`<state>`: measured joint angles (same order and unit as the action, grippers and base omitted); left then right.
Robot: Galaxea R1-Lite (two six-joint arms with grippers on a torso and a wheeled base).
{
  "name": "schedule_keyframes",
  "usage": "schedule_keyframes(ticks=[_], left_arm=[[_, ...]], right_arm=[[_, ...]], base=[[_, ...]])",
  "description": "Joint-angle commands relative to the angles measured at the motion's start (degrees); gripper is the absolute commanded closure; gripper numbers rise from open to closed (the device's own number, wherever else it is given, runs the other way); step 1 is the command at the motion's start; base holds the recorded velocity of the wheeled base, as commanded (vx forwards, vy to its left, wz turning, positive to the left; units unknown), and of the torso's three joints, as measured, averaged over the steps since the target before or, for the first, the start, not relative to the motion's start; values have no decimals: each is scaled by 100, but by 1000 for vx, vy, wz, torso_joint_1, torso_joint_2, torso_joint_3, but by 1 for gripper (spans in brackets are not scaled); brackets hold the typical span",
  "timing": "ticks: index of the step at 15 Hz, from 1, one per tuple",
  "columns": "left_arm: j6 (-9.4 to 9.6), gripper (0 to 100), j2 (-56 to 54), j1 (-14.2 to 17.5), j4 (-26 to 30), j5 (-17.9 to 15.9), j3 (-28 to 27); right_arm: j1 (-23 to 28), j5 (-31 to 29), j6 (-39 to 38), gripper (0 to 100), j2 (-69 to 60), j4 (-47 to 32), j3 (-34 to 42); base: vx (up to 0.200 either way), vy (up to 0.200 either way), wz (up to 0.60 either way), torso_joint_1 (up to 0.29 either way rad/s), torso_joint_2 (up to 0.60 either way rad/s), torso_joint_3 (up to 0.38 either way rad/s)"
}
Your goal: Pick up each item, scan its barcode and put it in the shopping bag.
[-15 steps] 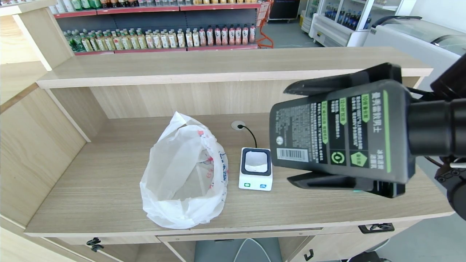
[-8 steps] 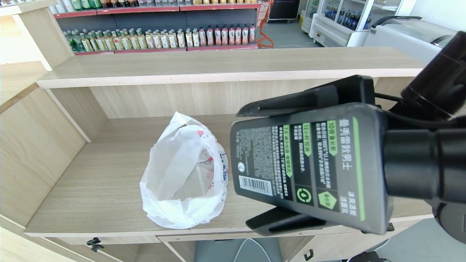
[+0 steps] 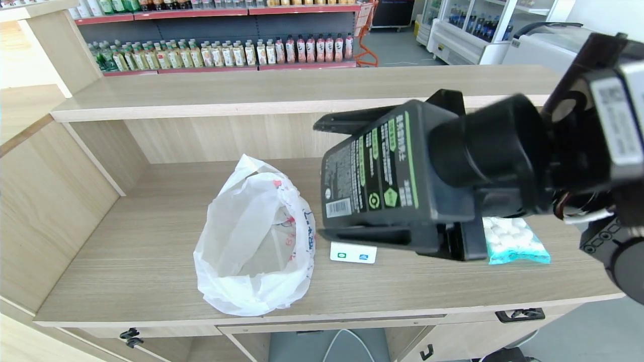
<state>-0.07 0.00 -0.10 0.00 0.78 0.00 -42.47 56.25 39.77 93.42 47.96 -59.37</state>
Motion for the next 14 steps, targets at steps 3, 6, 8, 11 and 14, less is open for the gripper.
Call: schedule_keyframes(ticks=[3,6,8,11,14], left_arm=[[-1,0,9,1,0,1,0],[-1,0,9,1,0,1,0],[-1,0,9,1,0,1,0],[-1,0,9,1,0,1,0],[-1,0,9,1,0,1,0]], right_arm=[[600,-2039,-2509,100,-561,-876,-277],[899,-3322,-4346,100,-509,-920,-233],[1276,-3489,-4838,100,-403,-973,136],[1338,-4175,-6147,100,-236,-1535,66],[1356,-4342,-6921,100,124,-1764,-198]], base=[[0,0,0,0,0,0],[0,0,0,0,0,0],[0,0,0,0,0,0],[0,0,0,0,0,0],[0,0,0,0,0,0]])
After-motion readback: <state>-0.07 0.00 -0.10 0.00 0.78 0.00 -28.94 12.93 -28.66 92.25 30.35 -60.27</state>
